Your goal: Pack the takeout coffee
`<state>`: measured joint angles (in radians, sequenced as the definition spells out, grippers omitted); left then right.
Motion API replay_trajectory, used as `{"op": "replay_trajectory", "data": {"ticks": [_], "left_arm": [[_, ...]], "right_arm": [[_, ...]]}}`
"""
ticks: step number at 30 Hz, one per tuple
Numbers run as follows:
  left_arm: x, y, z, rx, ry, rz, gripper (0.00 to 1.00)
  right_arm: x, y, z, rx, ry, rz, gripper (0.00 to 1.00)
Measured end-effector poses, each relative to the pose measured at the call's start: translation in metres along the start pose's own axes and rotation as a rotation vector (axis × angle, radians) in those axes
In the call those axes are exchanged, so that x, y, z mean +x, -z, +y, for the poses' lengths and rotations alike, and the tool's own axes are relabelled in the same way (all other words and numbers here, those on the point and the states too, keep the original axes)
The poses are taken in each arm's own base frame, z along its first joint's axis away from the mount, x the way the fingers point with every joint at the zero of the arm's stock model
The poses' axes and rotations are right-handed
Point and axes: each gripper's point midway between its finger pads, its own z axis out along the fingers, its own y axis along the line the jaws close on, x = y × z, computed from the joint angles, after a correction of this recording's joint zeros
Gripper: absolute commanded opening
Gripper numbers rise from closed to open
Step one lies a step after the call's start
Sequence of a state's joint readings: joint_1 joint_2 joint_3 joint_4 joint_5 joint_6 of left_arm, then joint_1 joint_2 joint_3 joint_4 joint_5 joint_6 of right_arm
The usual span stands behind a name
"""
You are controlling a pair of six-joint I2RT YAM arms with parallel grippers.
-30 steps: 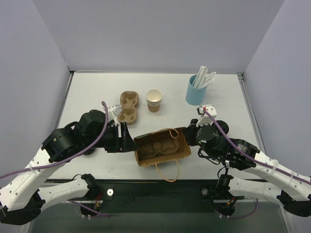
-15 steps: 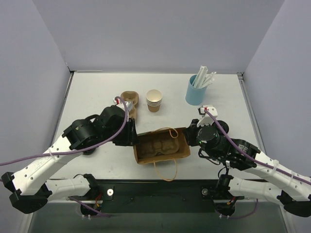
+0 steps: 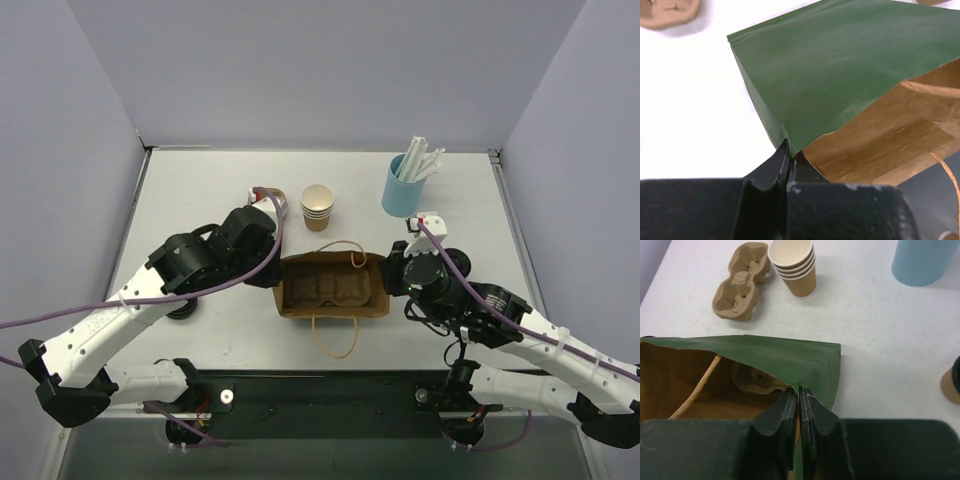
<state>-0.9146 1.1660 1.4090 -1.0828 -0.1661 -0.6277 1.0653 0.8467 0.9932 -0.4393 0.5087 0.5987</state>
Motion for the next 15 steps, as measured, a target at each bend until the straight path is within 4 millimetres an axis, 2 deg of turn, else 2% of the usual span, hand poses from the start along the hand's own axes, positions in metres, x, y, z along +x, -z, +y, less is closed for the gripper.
{"op": "replay_trajectory", "data": {"ticks": [5, 8, 12, 15], "left_arm": [[-0.015, -0.016, -0.001, -0.014, -0.04, -0.025, 0.0], [-0.022, -0.021, 0.002, -0.018, -0.033, -0.036, 0.0], [-0.029, -0.022, 0.003, -0.005, -0.022, -0.058, 0.0], [-0.029, -0.024, 0.007, -0.006, -0.014, -0.062, 0.0]], "right_arm": [[-0.014, -0.009, -0.006, 0.034, 0.009, -0.016, 0.43], [-0.027, -0.002, 0.004, -0.022, 0.003, -0.026, 0.61], [-0.055, 0.017, 0.023, -0.122, -0.023, -0.045, 0.64], [-0.078, 0.031, 0.021, -0.133, -0.061, -0.091, 0.65]]}}
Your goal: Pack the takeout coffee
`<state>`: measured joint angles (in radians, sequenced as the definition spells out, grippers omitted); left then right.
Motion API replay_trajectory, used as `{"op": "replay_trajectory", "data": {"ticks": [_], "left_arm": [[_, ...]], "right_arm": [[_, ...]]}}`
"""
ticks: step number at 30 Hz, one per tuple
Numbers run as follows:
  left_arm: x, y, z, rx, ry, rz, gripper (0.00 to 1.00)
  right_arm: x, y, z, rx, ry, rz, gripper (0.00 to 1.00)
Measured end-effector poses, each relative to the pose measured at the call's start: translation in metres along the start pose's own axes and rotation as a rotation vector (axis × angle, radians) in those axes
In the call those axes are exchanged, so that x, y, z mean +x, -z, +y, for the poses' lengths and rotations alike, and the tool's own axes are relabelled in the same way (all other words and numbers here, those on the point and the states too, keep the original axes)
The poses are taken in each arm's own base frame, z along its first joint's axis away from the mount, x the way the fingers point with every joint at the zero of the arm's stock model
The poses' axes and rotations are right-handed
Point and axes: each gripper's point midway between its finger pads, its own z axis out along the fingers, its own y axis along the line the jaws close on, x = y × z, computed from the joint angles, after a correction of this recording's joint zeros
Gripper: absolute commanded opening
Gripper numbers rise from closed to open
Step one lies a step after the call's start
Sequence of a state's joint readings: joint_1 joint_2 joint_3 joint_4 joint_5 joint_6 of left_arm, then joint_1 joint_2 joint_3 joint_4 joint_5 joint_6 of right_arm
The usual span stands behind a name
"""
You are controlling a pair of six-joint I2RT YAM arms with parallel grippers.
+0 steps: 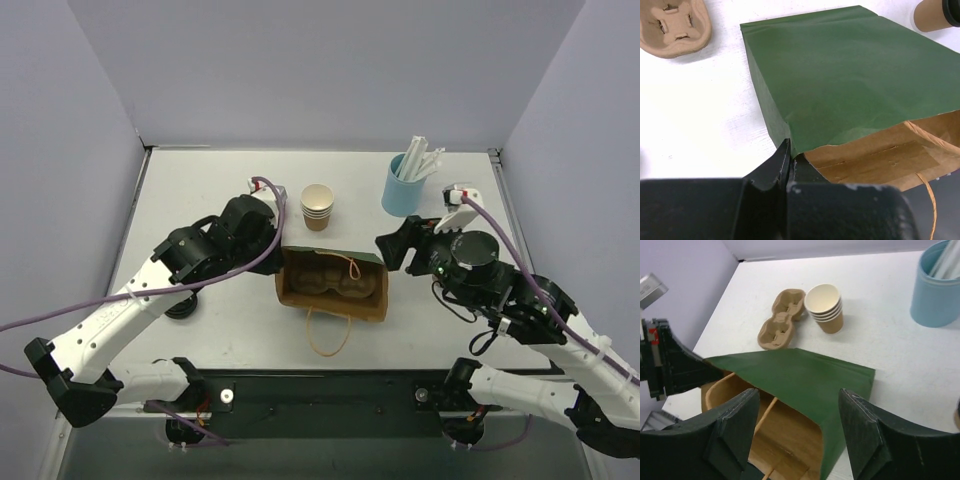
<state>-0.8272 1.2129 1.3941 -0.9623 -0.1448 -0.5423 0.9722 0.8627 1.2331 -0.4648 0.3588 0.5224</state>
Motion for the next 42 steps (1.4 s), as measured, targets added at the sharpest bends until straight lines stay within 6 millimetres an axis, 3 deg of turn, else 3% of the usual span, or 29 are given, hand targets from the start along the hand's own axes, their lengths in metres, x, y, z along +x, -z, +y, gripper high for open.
{"op": "replay_trajectory", "data": {"ticks": [5, 9, 13, 15, 18, 21, 23, 35, 42], "left_arm": [[0.005, -0.001, 0.004, -0.002, 0.007, 0.009, 0.0], [0.008, 0.0, 0.005, 0.007, 0.011, 0.009, 0.0], [0.013, 0.003, 0.006, 0.025, 0.017, -0.002, 0.0], [0.016, 0.005, 0.006, 0.038, 0.024, -0.005, 0.0], [0.02, 0.008, 0.005, 0.063, 0.036, -0.013, 0.0], [0.024, 0.01, 0.005, 0.08, 0.043, -0.017, 0.0], [0.025, 0.01, 0.004, 0.085, 0.045, -0.017, 0.0], [0.03, 0.007, 0.001, 0.117, 0.05, -0.021, 0.0], [0.032, 0.014, 0.003, 0.132, 0.063, -0.043, 0.0]], "right_arm": [[-0.025, 0.006, -0.049, 0.195, -0.03, -0.067, 0.67], [-0.03, 0.001, -0.109, 0.43, -0.066, -0.064, 0.7], [-0.011, -0.006, -0.173, 0.625, -0.146, 0.016, 0.76], [0.014, -0.013, -0.198, 0.686, -0.183, 0.104, 0.85], [0.058, -0.025, -0.226, 0.733, -0.245, 0.272, 0.88], [0.089, -0.033, -0.239, 0.744, -0.272, 0.397, 0.88], [0.099, -0.035, -0.243, 0.742, -0.281, 0.444, 0.88], [0.127, -0.046, -0.261, 0.691, -0.302, 0.604, 0.87], [0.131, -0.043, -0.273, 0.713, -0.288, 0.633, 0.88]]}}
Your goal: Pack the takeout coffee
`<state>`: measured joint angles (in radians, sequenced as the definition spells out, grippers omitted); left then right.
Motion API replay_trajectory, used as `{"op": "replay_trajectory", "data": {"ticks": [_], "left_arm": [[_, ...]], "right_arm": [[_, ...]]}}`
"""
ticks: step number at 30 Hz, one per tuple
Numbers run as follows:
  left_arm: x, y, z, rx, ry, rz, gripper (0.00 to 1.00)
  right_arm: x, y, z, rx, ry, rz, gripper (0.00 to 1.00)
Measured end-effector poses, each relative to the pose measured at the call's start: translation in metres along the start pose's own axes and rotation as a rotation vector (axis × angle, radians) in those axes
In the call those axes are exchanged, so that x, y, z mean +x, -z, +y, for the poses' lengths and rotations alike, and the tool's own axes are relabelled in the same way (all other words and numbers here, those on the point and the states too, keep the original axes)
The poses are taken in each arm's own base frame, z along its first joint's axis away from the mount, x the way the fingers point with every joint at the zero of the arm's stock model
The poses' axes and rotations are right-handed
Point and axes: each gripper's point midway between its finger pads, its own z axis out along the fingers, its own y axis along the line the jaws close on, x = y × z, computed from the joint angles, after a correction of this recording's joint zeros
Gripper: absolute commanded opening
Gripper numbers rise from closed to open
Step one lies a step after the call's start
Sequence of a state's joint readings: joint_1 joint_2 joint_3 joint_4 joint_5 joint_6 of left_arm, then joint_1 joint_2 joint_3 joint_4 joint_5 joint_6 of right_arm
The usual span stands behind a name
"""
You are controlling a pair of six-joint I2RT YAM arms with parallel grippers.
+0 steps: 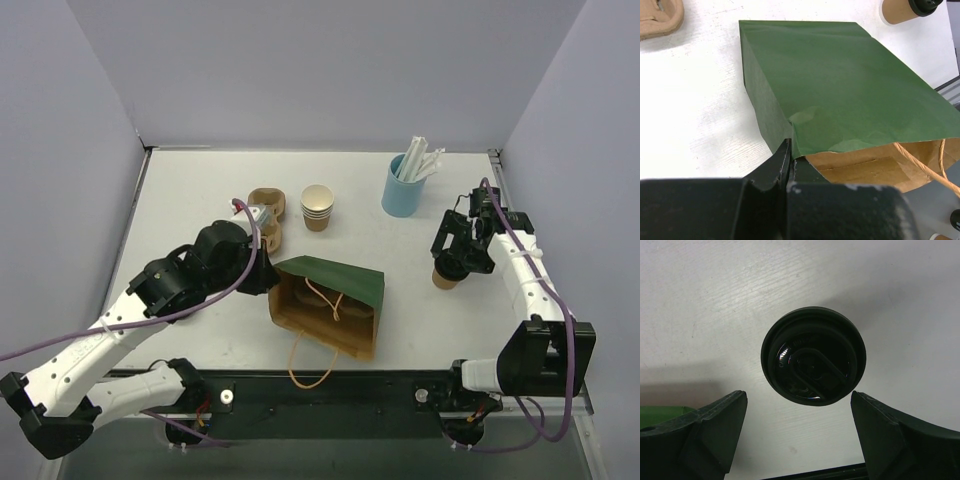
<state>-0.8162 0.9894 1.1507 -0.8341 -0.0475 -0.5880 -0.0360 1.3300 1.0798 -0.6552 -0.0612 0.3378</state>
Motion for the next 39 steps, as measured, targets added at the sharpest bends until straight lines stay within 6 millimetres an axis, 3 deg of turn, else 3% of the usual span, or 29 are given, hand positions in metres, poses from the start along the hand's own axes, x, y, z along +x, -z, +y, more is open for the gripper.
{"op": "replay_trajectory", "data": {"ticks": [18, 24, 39], "left_arm": [[0.004, 0.005, 0.002, 0.006, 0.019, -0.011, 0.0], [0.004, 0.006, 0.002, 0.008, 0.029, -0.013, 0.0], [0.004, 0.007, 0.003, 0.002, 0.03, -0.012, 0.0]], "right_arm": [[0.0, -0.013, -0.008, 0.04, 0.026, 0.041, 0.86], [-0.009, -0.014, -0.012, 0.048, 0.01, 0.028, 0.86], [-0.017, -0.026, -0.013, 0.046, 0.002, 0.028, 0.76]]}}
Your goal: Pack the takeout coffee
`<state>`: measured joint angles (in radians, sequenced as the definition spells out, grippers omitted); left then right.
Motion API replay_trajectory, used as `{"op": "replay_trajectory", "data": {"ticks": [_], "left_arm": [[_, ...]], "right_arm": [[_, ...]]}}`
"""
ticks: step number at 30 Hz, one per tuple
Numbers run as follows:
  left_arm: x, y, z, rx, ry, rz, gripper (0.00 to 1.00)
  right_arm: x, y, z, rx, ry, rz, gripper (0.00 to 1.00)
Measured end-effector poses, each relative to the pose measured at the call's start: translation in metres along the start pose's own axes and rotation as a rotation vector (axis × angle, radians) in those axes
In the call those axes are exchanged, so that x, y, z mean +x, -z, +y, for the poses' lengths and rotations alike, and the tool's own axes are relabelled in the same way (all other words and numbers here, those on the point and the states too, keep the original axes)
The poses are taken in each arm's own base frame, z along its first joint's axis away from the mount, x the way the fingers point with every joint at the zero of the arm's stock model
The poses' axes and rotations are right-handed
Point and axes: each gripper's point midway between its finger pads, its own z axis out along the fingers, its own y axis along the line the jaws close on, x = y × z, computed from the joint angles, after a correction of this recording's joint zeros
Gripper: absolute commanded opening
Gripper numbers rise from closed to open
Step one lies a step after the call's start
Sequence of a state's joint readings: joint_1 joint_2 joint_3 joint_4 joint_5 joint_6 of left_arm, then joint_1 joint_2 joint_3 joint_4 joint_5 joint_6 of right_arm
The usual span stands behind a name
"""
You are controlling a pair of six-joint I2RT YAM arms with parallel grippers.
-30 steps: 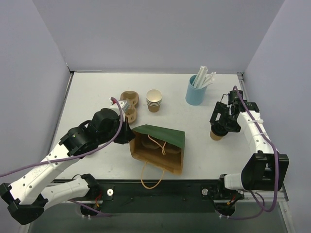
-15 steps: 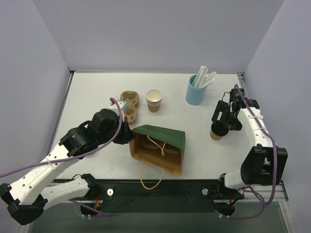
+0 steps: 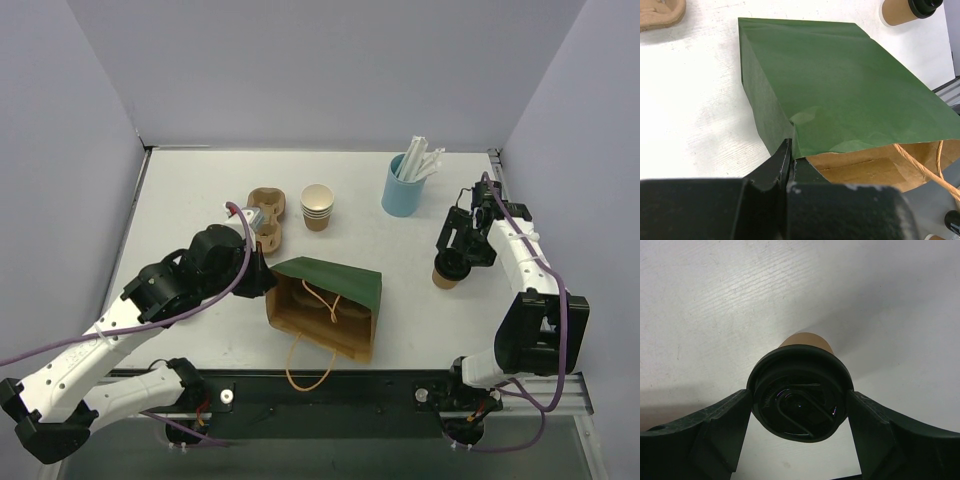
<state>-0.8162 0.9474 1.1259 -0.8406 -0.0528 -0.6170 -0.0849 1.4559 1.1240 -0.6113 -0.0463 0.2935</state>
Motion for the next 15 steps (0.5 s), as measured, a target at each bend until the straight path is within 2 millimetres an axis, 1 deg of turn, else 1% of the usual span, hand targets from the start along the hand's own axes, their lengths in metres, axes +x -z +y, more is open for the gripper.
{"op": "replay_trajectory", "data": {"ticks": [4, 8, 15], "left_arm": [[0.0, -0.0006, 0.0004, -0.003, 0.0, 0.001, 0.0], [-0.0002, -0.0025, 0.0002, -0.007, -0.001, 0.006, 0.0], [0.0002, -0.0042, 0.0003, -0.01, -0.001, 0.01, 0.0]], "right_arm": [[0.0006, -0.0008, -0.0002, 0.001, 0.0, 0.001, 0.8], [0.0062, -0.0035, -0.0017, 0.006, 0.002, 0.015, 0.81], [0.007, -0.0039, -0.0026, 0.009, 0.009, 0.016, 0.81]]}}
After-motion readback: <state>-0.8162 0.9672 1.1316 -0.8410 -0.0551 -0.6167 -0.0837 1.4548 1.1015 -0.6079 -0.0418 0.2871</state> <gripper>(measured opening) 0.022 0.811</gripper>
